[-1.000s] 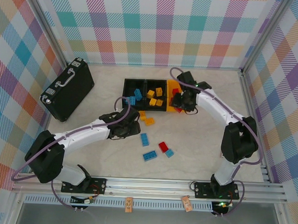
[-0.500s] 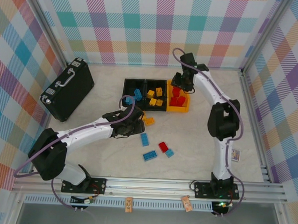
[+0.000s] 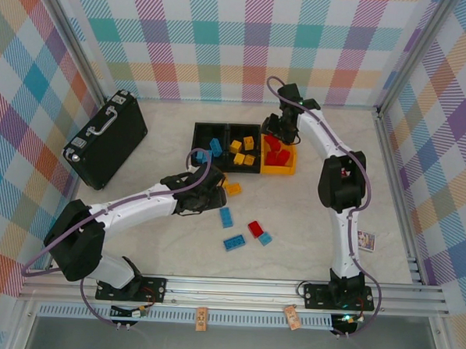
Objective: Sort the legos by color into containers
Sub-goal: Place the lego in the container.
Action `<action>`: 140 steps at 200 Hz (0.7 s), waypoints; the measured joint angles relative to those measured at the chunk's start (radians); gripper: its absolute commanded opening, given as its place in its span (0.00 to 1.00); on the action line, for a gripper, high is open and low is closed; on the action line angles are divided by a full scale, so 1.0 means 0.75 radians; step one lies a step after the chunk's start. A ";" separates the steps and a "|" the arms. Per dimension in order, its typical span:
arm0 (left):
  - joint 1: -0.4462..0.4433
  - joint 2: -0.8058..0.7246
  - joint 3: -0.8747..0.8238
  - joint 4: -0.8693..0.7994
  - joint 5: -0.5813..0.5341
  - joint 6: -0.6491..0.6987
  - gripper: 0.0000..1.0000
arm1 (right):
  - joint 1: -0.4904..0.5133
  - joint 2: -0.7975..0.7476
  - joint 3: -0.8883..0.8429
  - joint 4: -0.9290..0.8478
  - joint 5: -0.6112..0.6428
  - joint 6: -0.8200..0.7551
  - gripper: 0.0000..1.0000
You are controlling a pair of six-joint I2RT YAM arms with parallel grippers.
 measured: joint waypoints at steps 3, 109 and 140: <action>0.000 0.001 0.000 0.001 0.000 0.000 0.55 | 0.000 0.000 0.000 0.000 -0.002 0.003 0.64; 0.000 0.012 0.000 0.002 0.001 0.000 0.55 | 0.000 -0.186 -0.144 0.048 -0.021 0.001 0.64; 0.000 0.012 0.000 0.006 0.001 0.000 0.55 | 0.000 -0.357 -0.311 0.098 -0.046 0.001 0.64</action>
